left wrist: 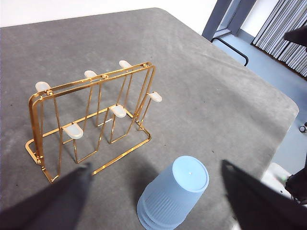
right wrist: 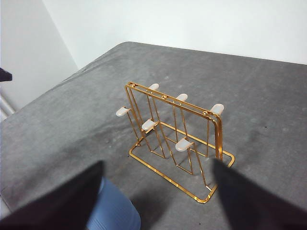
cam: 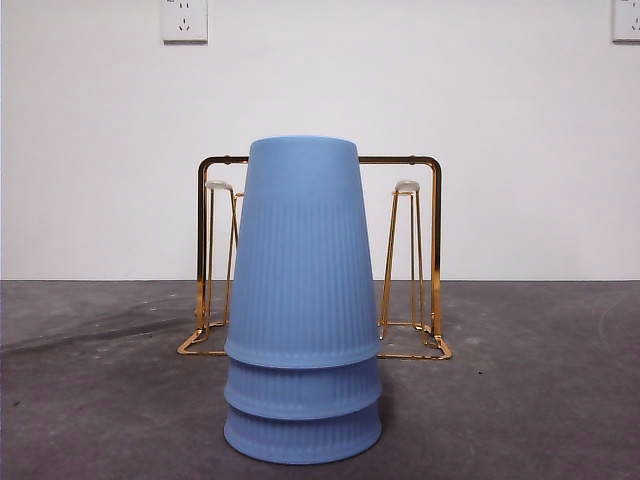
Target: Pick the top cup and place it on cupholder, pick up the mid cup and place it on cupholder, last pick the bottom cup and place it on cupholder.
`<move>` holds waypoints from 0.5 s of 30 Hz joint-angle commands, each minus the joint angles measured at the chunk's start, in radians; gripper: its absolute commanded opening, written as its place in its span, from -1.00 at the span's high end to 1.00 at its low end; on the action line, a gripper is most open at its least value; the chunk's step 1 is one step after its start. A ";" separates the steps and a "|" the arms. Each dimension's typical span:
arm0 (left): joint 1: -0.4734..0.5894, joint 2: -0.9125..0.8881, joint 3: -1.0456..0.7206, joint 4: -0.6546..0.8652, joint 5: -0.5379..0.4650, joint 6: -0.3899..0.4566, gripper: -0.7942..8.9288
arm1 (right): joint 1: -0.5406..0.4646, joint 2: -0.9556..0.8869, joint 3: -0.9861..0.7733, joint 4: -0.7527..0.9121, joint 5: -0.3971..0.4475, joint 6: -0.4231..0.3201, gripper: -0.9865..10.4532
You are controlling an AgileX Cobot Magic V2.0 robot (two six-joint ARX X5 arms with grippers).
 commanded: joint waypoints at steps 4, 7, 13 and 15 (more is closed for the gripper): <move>-0.003 0.006 0.017 0.005 0.006 0.013 -0.20 | 0.001 0.005 0.018 0.008 0.003 0.069 0.01; -0.003 0.006 0.017 0.005 0.006 0.013 -0.20 | 0.003 0.013 0.018 0.009 -0.008 0.092 -0.04; -0.016 -0.005 0.018 0.005 0.006 -0.006 -0.20 | 0.078 0.046 0.052 -0.002 -0.020 0.089 -0.04; -0.032 -0.012 0.018 0.002 0.006 -0.006 -0.20 | 0.123 0.067 0.072 -0.012 0.003 0.089 -0.04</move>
